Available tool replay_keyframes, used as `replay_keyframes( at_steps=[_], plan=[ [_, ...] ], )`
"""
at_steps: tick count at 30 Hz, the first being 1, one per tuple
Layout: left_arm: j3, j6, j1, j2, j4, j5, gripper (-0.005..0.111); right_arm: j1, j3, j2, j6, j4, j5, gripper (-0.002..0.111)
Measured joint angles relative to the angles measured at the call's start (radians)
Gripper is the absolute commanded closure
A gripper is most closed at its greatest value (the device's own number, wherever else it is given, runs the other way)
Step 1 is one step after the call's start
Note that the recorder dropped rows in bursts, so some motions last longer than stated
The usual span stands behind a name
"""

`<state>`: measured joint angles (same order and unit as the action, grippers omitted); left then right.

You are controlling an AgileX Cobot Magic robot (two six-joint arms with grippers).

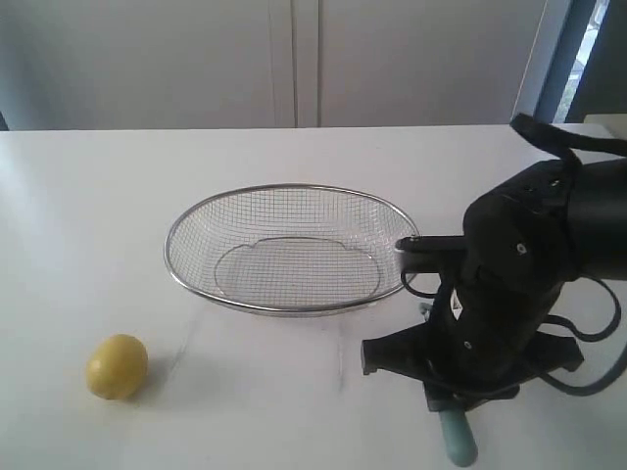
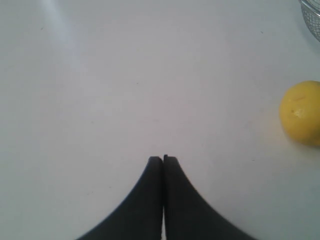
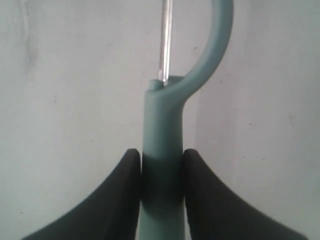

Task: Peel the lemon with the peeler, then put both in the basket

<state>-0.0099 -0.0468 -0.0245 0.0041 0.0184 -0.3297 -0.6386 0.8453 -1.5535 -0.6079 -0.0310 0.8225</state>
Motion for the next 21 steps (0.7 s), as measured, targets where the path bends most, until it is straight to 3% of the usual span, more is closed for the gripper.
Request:
replay_keyframes(
  at_steps=[21],
  plan=[
    [0.0, 0.0, 0.0, 0.0, 0.0, 0.0, 0.107, 0.0, 0.0, 0.046, 0.0, -0.002, 0.057, 0.108]
  ],
)
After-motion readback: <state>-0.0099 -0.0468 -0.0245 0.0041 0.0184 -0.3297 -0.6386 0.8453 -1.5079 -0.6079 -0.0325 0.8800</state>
